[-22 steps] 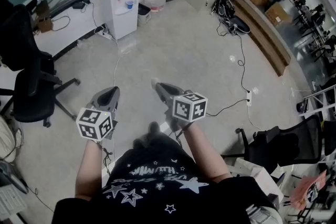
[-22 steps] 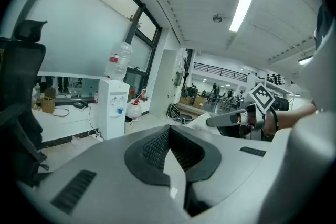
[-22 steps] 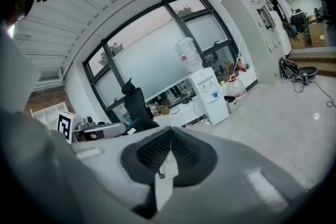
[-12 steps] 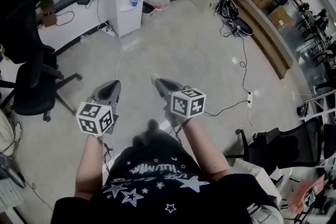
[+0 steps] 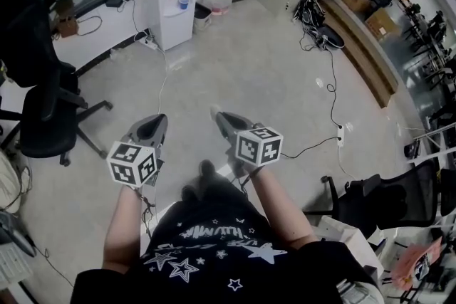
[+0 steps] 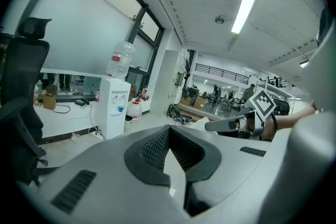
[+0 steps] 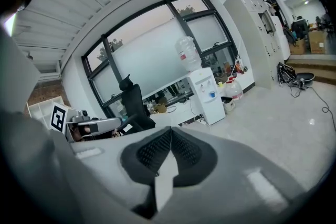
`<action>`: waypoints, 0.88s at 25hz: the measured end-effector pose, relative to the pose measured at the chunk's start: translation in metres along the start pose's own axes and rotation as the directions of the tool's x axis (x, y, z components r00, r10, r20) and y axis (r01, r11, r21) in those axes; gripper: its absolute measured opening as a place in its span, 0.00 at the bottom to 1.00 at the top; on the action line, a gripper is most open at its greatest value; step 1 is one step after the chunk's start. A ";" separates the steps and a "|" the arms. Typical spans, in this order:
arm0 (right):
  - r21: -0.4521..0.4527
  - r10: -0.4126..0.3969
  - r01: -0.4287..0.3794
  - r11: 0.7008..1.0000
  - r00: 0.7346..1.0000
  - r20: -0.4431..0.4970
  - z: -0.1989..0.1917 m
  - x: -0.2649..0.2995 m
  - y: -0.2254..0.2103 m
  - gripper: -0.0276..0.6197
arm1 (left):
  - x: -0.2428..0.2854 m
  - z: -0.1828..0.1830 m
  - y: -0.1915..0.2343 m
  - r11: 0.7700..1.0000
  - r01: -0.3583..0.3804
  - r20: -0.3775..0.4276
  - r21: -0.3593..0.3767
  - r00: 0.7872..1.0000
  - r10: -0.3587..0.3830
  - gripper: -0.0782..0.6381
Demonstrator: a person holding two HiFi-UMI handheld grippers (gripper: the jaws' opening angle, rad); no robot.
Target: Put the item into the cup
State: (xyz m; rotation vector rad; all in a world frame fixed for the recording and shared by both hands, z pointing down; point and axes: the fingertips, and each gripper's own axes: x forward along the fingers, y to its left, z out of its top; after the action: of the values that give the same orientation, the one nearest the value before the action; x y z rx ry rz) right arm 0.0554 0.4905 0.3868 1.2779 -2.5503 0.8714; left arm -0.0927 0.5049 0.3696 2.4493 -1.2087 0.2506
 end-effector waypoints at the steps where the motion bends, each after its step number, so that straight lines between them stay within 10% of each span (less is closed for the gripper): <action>1: 0.005 -0.002 0.002 1.000 1.000 0.007 0.002 0.001 -0.002 0.04 | 0.003 0.001 0.000 1.000 0.003 -0.001 -0.002 1.000 -0.003 0.12; 22: 0.077 0.034 -0.032 0.997 0.999 -0.025 0.084 0.130 -0.131 0.04 | 0.159 0.043 0.076 0.998 -0.035 -0.075 -0.059 0.997 0.031 0.12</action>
State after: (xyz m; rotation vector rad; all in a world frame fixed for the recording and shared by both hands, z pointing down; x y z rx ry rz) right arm 0.0852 0.2936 0.4237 1.2389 -2.5479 0.9952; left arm -0.0564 0.3303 0.4035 2.3494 -1.2082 0.3072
